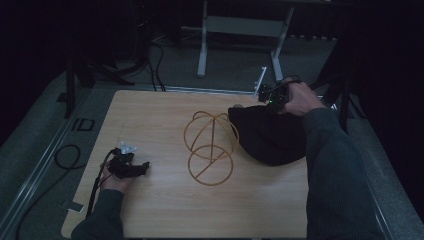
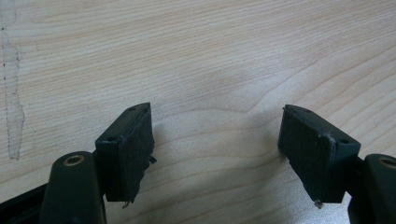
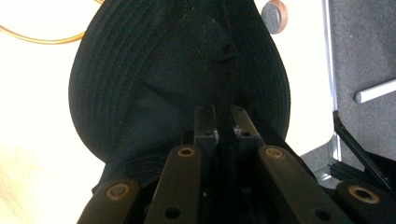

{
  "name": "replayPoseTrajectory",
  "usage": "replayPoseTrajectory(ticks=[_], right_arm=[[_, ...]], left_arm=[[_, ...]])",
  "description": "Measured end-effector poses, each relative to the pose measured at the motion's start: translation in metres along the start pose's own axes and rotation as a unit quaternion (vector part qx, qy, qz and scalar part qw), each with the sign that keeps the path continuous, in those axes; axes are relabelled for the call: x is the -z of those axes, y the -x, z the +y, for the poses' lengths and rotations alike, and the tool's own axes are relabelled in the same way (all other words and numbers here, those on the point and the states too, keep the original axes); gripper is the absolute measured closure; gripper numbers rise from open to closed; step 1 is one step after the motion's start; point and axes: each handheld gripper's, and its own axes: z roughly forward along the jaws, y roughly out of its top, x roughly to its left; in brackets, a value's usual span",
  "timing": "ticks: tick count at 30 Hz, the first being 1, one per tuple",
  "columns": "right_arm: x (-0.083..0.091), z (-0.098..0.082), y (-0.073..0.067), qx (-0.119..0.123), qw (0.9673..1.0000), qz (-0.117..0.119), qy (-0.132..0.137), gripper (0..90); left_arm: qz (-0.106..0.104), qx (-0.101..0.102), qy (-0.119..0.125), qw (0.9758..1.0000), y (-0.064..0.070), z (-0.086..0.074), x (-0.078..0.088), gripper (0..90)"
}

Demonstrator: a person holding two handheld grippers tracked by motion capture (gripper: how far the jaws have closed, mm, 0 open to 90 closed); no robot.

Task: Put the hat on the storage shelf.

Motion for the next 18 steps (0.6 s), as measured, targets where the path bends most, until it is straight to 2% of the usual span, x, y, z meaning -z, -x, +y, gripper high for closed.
replayPoseTrajectory(ticks=[18], right_arm=[[0.034, -0.019, -0.001, -0.003, 0.9999, -0.002, 0.016, 85.0]], left_arm=[[0.001, 0.001, 0.000, 1.0000, 0.000, 0.000, 0.000, 26.9]])
